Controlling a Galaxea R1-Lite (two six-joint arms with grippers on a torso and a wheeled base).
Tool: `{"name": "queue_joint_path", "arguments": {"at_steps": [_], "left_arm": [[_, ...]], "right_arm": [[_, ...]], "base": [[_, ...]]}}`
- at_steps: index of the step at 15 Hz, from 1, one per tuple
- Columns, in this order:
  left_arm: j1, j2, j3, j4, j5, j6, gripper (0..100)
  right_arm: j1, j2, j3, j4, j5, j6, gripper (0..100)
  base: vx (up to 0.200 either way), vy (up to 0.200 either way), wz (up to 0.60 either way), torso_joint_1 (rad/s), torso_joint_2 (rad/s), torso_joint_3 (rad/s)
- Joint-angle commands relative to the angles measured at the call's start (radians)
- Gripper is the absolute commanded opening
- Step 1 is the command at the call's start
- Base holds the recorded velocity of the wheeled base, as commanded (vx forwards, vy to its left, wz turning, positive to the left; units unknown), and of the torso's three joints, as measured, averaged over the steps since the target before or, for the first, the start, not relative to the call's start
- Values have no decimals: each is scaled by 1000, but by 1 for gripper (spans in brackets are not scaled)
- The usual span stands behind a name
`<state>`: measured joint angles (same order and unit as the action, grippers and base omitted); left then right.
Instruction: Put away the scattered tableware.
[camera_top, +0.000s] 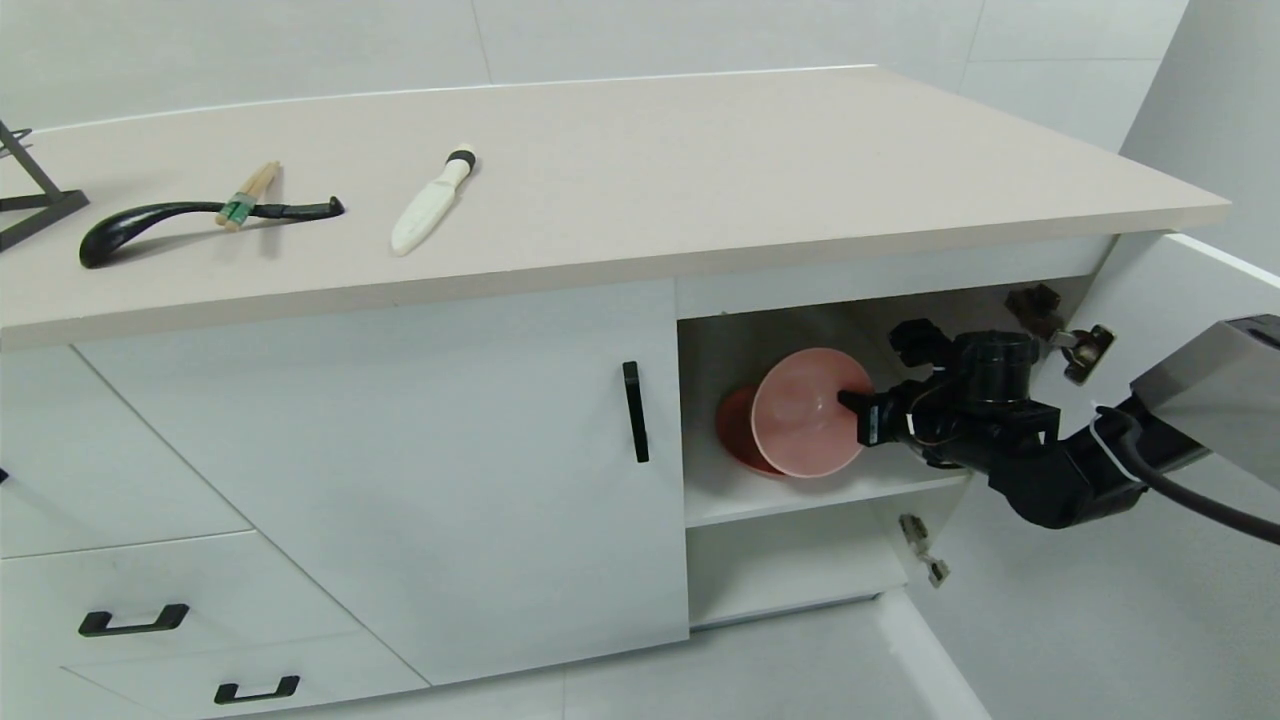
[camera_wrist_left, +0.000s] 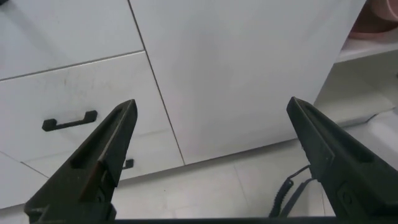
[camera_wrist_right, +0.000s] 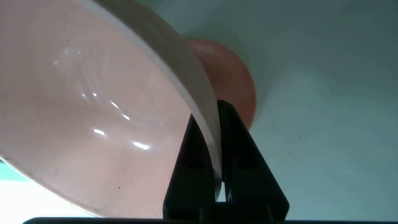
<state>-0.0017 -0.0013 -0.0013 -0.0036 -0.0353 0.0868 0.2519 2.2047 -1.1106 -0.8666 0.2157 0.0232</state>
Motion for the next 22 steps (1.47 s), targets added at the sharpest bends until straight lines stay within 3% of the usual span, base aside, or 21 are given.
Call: {"name": "queue_joint_path", "arguments": {"at_steps": [1, 3, 4, 5, 6, 7, 10, 22], "left_arm": [[0, 1, 1, -3, 3, 7, 100], [2, 1, 0, -73, 18, 10, 100], [2, 1, 0, -55, 45, 7, 100], [2, 1, -2, -32, 78, -19, 100], [2, 1, 1, 11, 68, -52, 100], [2, 1, 0, 7, 64, -58, 100], [2, 1, 0, 7, 64, -58, 100], [2, 1, 0, 5, 64, -82, 100]], "right_arm": [[0, 17, -35, 4, 1, 0, 0], [6, 24, -46, 4, 2, 0, 0], [9, 26, -48, 8, 1, 0, 0], [10, 29, -49, 29, 2, 0, 0], [12, 30, -60, 52, 2, 0, 0], [12, 32, -77, 72, 2, 0, 0], [12, 47, -138, 149, 1, 0, 0], [3, 99, -143, 101, -6, -2, 0]], "base": [[0, 0, 0, 0, 0, 0], [0, 0, 0, 0, 0, 0], [0, 0, 0, 0, 0, 0], [0, 0, 0, 0, 0, 0], [0, 0, 0, 0, 0, 0], [0, 0, 0, 0, 0, 0], [0, 0, 0, 0, 0, 0], [0, 0, 0, 0, 0, 0]]}}
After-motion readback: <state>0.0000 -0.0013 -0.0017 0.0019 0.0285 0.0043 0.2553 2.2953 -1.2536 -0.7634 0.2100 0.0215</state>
